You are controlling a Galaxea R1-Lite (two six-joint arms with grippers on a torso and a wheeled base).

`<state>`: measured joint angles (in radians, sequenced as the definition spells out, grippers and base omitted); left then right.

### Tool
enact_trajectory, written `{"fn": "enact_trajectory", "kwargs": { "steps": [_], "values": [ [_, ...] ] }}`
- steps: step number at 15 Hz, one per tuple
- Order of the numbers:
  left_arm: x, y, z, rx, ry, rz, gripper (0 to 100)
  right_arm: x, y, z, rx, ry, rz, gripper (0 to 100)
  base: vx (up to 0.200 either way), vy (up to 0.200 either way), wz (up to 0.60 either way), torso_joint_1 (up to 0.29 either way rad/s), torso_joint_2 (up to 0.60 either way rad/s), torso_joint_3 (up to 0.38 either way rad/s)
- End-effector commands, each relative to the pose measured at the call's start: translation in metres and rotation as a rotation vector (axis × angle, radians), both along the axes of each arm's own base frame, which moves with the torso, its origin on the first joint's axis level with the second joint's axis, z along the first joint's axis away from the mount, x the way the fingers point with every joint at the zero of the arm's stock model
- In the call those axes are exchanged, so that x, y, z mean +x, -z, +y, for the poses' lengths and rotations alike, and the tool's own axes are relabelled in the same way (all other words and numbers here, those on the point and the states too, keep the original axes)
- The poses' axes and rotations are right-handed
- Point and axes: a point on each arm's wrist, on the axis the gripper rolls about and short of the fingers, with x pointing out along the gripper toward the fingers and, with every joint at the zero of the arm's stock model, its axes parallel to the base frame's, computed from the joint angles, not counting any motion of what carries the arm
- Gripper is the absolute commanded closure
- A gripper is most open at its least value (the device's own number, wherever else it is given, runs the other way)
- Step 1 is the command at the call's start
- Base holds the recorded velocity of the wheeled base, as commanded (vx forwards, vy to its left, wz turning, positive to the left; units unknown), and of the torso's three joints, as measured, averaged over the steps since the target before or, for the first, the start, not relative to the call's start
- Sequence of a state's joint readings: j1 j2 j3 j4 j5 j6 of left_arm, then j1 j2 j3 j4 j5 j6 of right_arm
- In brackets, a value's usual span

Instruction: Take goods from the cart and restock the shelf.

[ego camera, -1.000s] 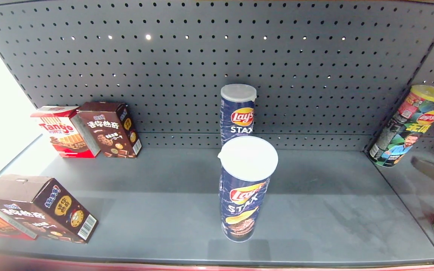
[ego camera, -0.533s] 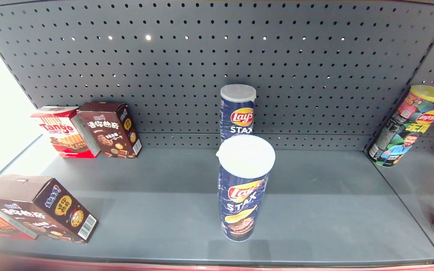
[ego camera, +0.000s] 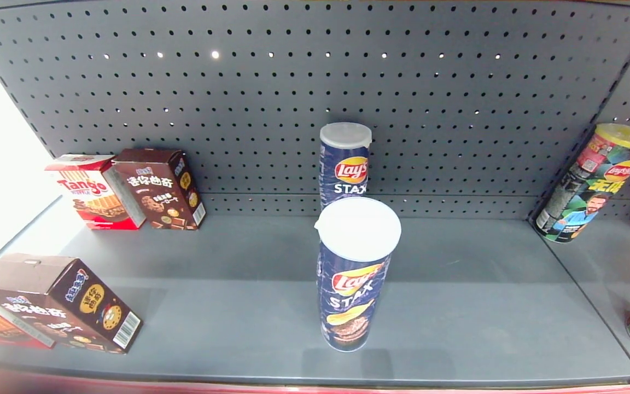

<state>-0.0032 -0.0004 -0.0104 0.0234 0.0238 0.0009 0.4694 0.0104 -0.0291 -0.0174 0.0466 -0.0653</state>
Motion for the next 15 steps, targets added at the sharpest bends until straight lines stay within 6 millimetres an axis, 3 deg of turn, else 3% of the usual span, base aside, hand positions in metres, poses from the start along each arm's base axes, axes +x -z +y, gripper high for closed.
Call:
{"fn": "enact_trajectory", "kwargs": {
  "steps": [1, 3, 5, 7, 9, 10, 15],
  "values": [
    [0.0, -0.0001, 0.0, -0.001, -0.001, 0.0, 0, 0.0002, 0.003, 0.0001, 0.031, 0.004, 0.01, 0, 0.0, 0.0, 0.0, 0.0, 0.0, 0.0],
    [0.0, -0.0001, 0.0, -0.001, -0.001, 0.0, 0, 0.0007, 0.0023, 0.0003, 0.05, 0.004, -0.002, 0, 0.0, 0.0, 0.0, 0.0, 0.0, 0.0],
    [0.0001, 0.0001, 0.0002, -0.002, -0.007, 0.0, 0, 0.0025, 0.0037, -0.0025, 0.057, 0.15, 0.001, 0, 0.0, 0.0, 0.0, 0.0, 0.0, 0.0],
    [0.0005, -0.0005, 0.0001, -0.001, -0.005, -0.014, 0, 0.0009, 0.0067, 0.0007, -0.015, -0.06, 0.001, 0, 0.0, 0.0, 0.0, 0.0, 0.0, 0.0],
    [0.0005, -0.0005, 0.0001, -0.001, -0.004, -0.014, 0, 0.0017, 0.008, -0.0006, -0.007, -0.058, 0.02, 0, 0.0, 0.0, 0.0, 0.0, 0.0, 0.0],
    [0.0005, -0.0005, 0.0, 0.001, -0.002, -0.014, 0, 0.0032, 0.0092, -0.0029, 0.086, 0.02, 0.082, 0, 0.0, 0.0, 0.0, 0.0, 0.0, 0.0],
    [0.0005, -0.0005, -0.0001, 0.004, 0.004, -0.014, 0, 0.0034, 0.0094, -0.0032, 0.04, -0.039, 0.061, 0, 0.0, 0.0, 0.0, 0.0, 0.0, 0.0]
  ]
}}
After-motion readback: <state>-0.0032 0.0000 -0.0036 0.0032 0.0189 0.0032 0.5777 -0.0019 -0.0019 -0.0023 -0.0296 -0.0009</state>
